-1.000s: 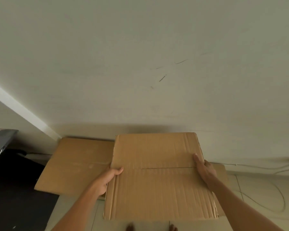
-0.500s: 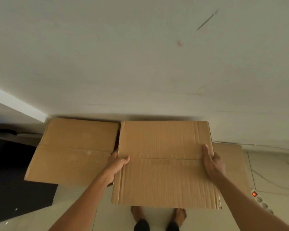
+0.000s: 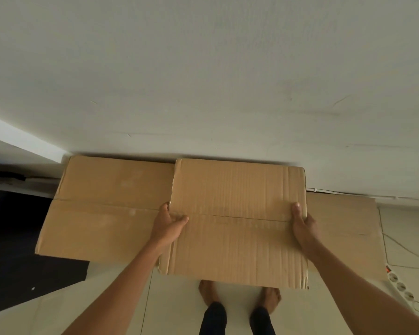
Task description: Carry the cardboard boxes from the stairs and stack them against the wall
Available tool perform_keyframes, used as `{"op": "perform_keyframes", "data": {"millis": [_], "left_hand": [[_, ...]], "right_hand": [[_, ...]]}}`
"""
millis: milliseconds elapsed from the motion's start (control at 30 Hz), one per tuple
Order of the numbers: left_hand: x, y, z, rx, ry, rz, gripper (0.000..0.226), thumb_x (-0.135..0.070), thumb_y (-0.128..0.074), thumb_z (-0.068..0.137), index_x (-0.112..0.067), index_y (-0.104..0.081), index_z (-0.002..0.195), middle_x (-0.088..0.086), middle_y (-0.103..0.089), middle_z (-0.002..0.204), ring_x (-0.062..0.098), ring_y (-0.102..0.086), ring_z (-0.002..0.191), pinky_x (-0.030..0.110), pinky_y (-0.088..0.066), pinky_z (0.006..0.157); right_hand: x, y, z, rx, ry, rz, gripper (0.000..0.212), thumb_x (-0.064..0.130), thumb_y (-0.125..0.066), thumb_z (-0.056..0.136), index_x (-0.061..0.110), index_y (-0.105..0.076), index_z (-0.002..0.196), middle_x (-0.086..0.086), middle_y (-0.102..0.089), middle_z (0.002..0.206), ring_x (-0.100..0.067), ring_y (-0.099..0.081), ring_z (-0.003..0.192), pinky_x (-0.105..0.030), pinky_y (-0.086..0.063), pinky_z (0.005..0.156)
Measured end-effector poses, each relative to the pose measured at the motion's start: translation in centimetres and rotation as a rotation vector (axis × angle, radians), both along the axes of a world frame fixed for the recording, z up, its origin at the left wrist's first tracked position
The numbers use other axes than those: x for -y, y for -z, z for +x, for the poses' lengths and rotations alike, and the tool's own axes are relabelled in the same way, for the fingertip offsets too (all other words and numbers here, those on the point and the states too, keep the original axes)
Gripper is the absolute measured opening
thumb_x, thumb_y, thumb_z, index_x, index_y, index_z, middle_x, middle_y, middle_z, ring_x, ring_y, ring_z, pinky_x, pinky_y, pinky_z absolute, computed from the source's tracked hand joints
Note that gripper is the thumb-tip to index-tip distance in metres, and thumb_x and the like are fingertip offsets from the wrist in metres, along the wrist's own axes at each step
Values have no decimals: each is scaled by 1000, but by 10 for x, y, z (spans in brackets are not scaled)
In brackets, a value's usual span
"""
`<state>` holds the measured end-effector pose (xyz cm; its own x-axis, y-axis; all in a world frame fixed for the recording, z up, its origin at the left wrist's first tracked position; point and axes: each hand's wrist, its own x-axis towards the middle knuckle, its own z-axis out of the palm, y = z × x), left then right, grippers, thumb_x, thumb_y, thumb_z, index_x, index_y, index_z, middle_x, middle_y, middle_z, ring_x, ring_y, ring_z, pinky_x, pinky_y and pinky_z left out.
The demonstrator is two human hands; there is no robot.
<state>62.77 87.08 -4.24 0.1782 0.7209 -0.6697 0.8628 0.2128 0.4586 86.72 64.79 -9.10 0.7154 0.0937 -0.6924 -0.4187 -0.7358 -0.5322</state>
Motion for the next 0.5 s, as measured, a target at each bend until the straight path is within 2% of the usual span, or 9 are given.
{"op": "perform_keyframes", "data": {"millis": [100, 200, 267, 400, 500], "left_hand": [[0, 7, 0, -57, 60, 69, 78, -27, -70, 85, -9, -27, 148, 11, -40, 142, 27, -44, 128, 36, -38, 105], [0, 10, -2, -187, 122, 101, 74, -32, -68, 85, -11, -31, 145, 16, -32, 140, 34, -30, 131, 41, -34, 106], [0, 12, -5, -215, 161, 120, 75, -32, -66, 87, -12, -26, 147, 18, -30, 140, 36, -31, 131, 44, -36, 107], [-1, 11, -6, -211, 194, 187, 77, -28, -64, 89, -18, -20, 151, 15, -34, 140, 31, -40, 127, 40, -44, 103], [0, 10, -3, -207, 194, 150, 80, -30, -66, 88, -21, -19, 152, 12, -26, 145, 31, -28, 134, 44, -36, 107]], "right_hand": [[-1, 6, 8, -152, 29, 69, 73, 64, -41, 91, 11, -43, 141, -14, -53, 133, -35, -51, 122, -43, -43, 98], [-1, 8, 9, -207, 3, 107, 72, 58, -45, 92, 7, -40, 143, -14, -51, 138, -32, -50, 123, -39, -42, 96], [-3, 9, 4, -214, 0, 120, 72, 57, -46, 92, 8, -39, 144, -14, -50, 139, -31, -50, 125, -39, -42, 97], [-3, 11, -1, -177, 5, 117, 71, 59, -45, 92, 10, -40, 144, -12, -50, 140, -31, -50, 125, -42, -43, 101], [2, 12, -1, -158, 18, 130, 65, 54, -45, 95, 9, -42, 141, -13, -52, 136, -32, -50, 123, -41, -43, 98]]}}
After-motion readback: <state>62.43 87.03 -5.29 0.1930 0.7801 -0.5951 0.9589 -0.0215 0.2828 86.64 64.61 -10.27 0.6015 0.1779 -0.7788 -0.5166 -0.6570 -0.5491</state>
